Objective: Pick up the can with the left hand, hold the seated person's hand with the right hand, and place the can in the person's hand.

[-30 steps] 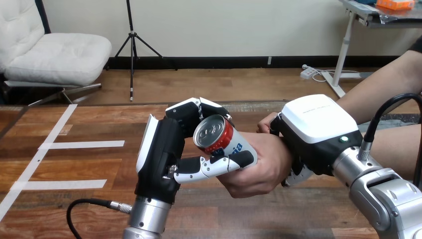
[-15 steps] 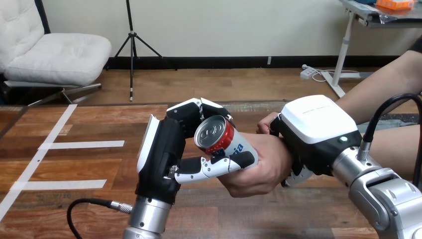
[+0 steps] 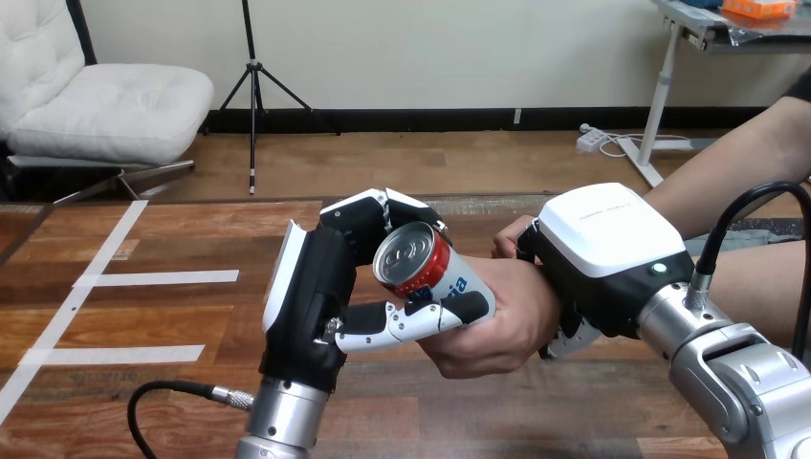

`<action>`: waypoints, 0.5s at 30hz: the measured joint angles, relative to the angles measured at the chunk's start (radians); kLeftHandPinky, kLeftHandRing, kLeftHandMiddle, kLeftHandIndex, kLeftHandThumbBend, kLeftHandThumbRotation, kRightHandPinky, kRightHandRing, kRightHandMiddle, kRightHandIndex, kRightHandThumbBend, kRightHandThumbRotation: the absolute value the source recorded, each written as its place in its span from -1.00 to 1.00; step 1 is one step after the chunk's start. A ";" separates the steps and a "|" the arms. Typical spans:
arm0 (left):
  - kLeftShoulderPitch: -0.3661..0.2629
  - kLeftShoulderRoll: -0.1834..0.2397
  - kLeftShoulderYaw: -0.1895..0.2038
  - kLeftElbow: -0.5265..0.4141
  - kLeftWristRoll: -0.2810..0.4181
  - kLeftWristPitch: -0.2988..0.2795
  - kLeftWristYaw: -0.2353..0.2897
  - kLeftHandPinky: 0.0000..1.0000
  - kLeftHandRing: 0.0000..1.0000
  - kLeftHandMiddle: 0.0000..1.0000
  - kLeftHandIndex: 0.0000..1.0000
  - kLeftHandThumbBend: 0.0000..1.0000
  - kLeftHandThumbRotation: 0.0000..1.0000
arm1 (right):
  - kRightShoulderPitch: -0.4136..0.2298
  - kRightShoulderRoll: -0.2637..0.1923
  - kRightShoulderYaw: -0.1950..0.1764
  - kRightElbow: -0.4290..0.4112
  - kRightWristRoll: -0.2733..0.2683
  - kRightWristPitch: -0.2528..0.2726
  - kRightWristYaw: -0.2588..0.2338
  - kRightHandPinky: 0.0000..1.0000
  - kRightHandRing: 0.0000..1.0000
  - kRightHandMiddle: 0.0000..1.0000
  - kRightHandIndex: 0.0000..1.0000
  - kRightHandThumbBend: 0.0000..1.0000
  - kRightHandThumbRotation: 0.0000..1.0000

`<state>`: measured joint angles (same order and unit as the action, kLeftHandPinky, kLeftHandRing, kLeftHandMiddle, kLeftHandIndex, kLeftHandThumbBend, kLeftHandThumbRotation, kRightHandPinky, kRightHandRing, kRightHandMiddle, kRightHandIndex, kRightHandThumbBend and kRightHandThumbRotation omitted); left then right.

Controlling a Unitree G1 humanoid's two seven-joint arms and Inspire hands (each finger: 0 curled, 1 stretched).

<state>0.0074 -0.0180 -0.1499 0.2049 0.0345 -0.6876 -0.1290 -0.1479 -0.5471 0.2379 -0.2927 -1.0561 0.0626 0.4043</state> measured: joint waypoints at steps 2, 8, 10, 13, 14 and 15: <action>0.000 0.000 0.000 0.000 0.001 0.000 0.000 -0.32 -0.23 -0.15 -0.08 0.55 -0.96 | 0.000 0.000 0.000 0.000 0.000 0.000 0.000 -0.62 -0.49 -0.31 -0.02 0.62 -1.00; 0.000 0.000 0.000 0.000 0.009 0.000 0.000 -0.31 -0.22 -0.15 -0.08 0.54 -0.96 | 0.000 0.000 0.000 0.003 -0.001 0.000 0.000 -0.58 -0.44 -0.26 0.01 0.63 -1.00; 0.000 0.000 0.000 0.000 0.013 0.000 0.001 -0.31 -0.22 -0.14 -0.08 0.54 -0.96 | 0.000 0.000 0.000 0.004 -0.001 0.000 0.000 -0.55 -0.40 -0.22 0.03 0.63 -1.00; 0.000 0.000 0.000 0.000 0.017 0.000 0.002 -0.31 -0.21 -0.13 -0.07 0.53 -0.93 | 0.000 0.000 0.000 0.006 -0.002 0.000 0.000 -0.47 -0.30 -0.13 0.09 0.65 -1.00; 0.000 0.001 0.000 0.000 0.019 0.000 0.002 -0.29 -0.18 -0.10 -0.04 0.53 -0.89 | 0.000 0.000 0.000 0.007 -0.003 0.000 0.000 -0.37 -0.20 -0.05 0.15 0.67 -1.00; 0.000 0.001 0.000 0.000 0.021 0.000 0.003 -0.28 -0.16 -0.08 -0.02 0.53 -0.87 | 0.000 0.000 0.000 0.007 -0.003 0.000 0.000 -0.34 -0.16 -0.01 0.17 0.68 -1.00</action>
<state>0.0074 -0.0174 -0.1497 0.2050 0.0553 -0.6876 -0.1263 -0.1478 -0.5474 0.2380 -0.2859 -1.0588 0.0626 0.4043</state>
